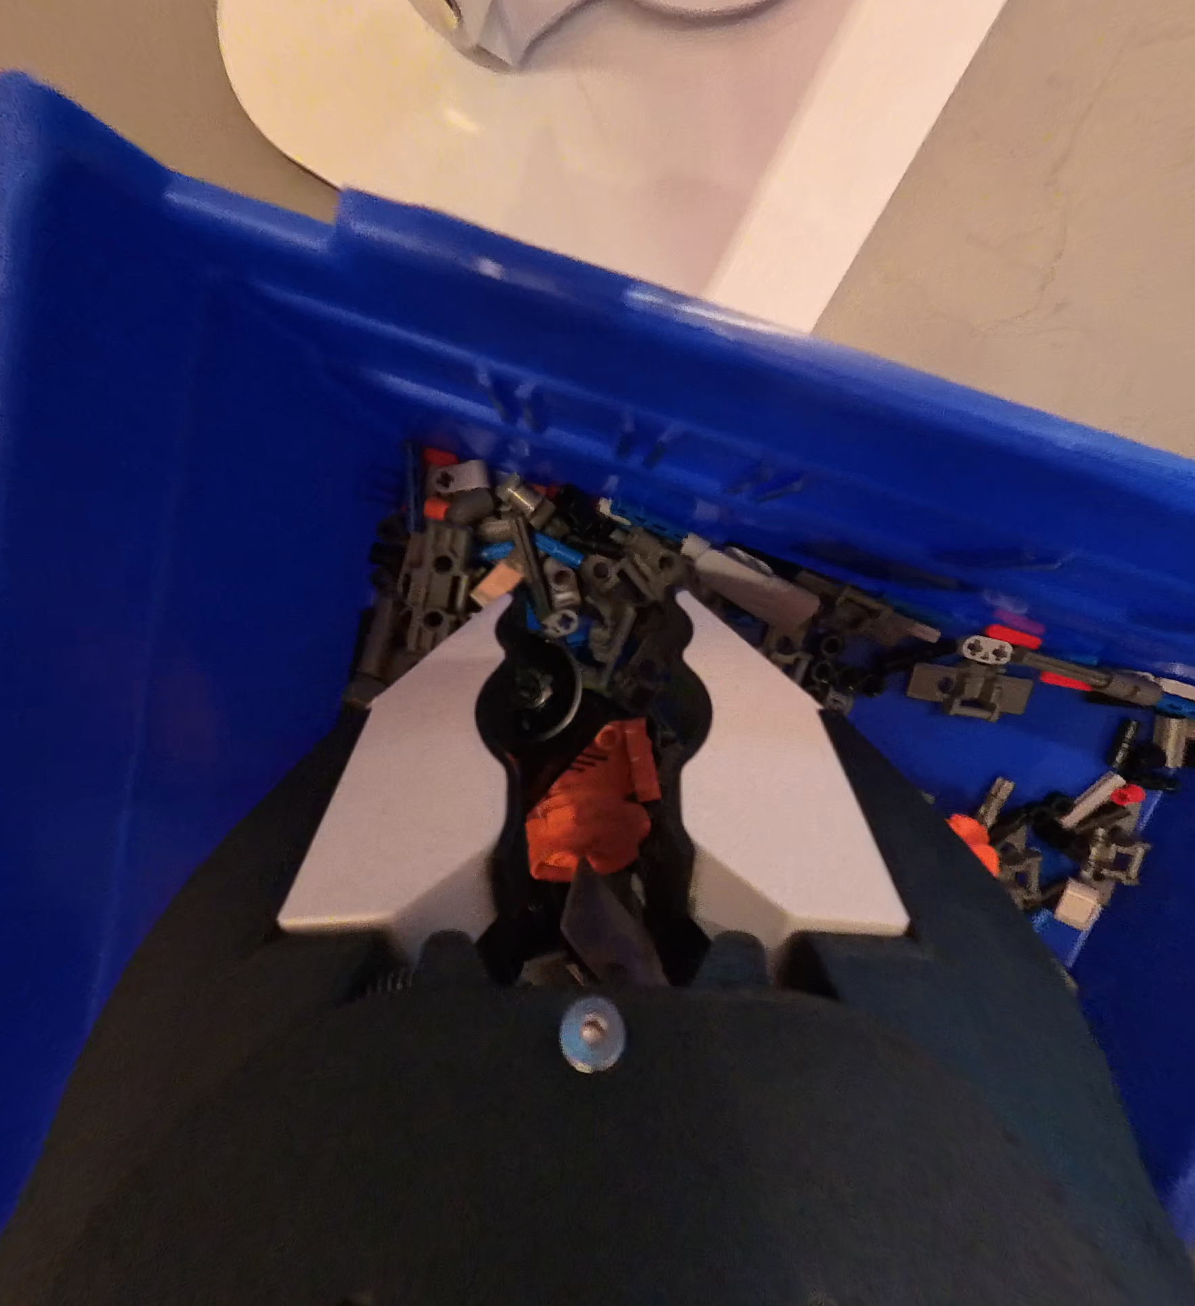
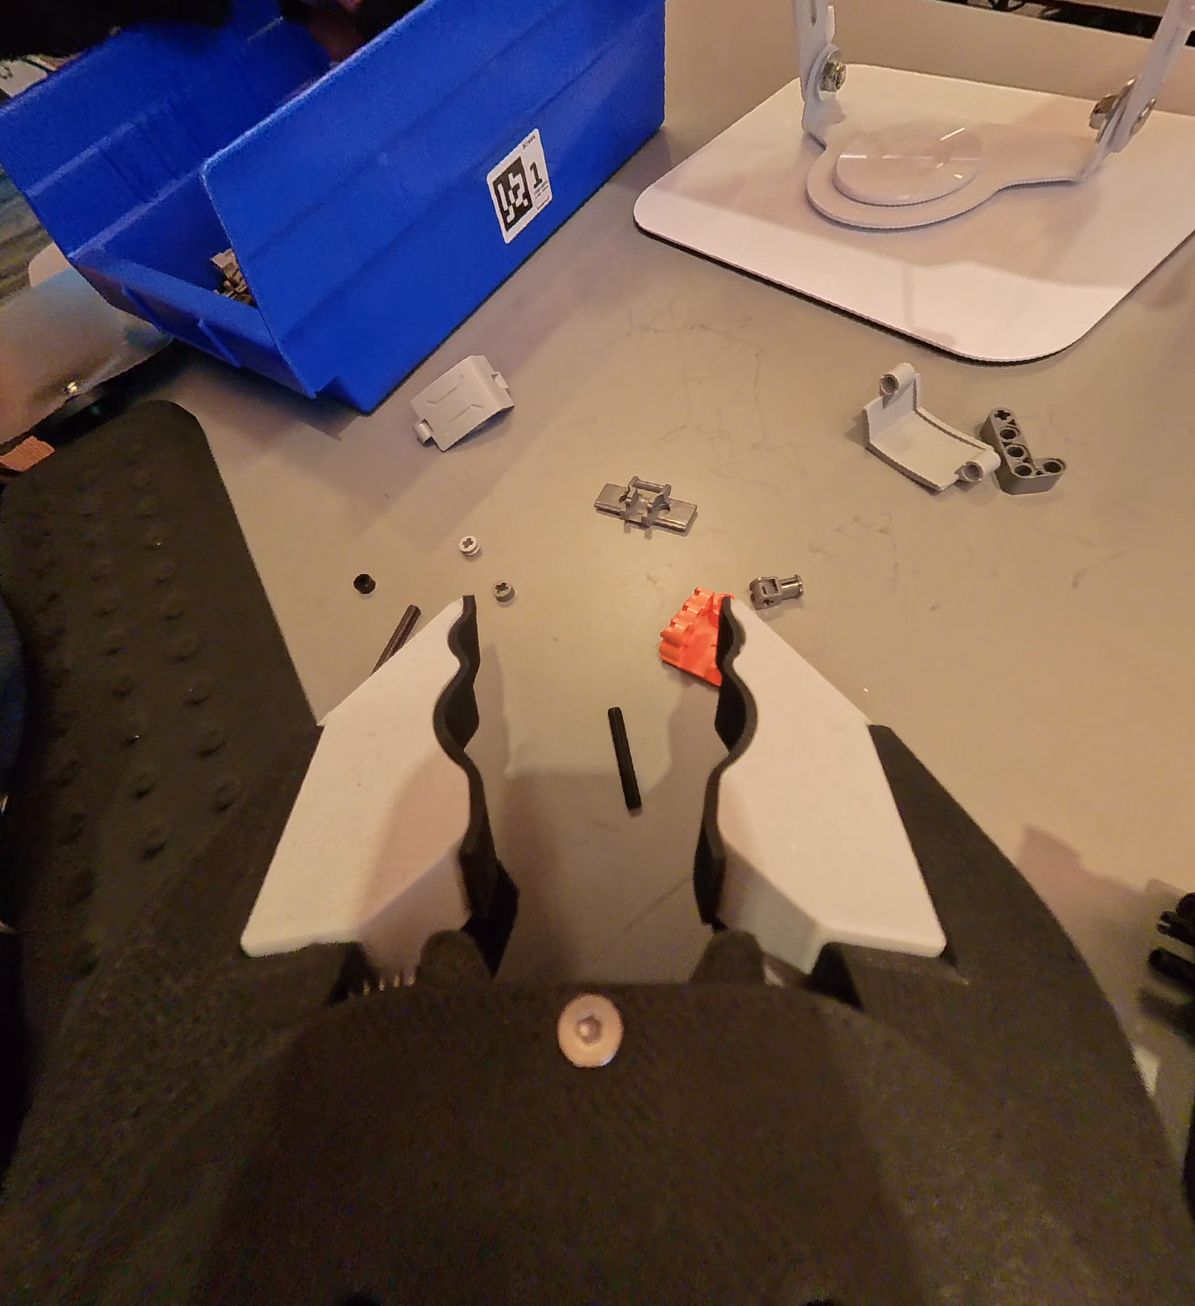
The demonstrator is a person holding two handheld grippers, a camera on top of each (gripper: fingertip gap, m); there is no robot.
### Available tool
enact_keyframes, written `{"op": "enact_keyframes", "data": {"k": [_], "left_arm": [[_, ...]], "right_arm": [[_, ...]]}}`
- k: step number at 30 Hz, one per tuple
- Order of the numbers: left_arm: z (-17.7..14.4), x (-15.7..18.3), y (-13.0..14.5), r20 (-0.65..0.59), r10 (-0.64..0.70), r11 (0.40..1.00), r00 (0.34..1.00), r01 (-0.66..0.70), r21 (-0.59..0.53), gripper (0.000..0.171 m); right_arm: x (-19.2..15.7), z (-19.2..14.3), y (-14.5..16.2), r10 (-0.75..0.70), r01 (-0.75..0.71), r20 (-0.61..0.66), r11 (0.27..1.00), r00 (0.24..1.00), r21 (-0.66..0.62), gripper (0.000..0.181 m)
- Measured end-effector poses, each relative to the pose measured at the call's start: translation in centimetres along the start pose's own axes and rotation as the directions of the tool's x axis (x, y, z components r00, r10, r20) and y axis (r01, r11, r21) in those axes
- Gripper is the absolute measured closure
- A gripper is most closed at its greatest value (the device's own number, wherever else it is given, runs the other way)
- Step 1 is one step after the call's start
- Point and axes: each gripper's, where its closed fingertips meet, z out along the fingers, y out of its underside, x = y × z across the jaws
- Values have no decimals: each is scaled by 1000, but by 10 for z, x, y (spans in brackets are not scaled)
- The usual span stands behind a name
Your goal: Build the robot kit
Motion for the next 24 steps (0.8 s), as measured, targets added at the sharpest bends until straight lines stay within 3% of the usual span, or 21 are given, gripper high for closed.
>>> {"op": "enact_keyframes", "data": {"k": [3,11,18,24], "left_arm": [[-1,8,11,-25,-14,999,1000,13,-45,143],[-12,38,38,-127,-80,991,989,65,-119,145],[-25,20,19,-41,-54,998,998,54,-13,145],[-7,4,7,-23,-19,1000,1000,19,-3,163]], "right_arm": [[0,1,1,4,-4,1,1000,1000,-5,116],[1,1,1,10,-10,4,1000,1000,-7,115],[0,1,1,10,-10,7,1000,1000,-8,115],[0,0,1,6,-6,5,1000,1000,-2,115]]}}
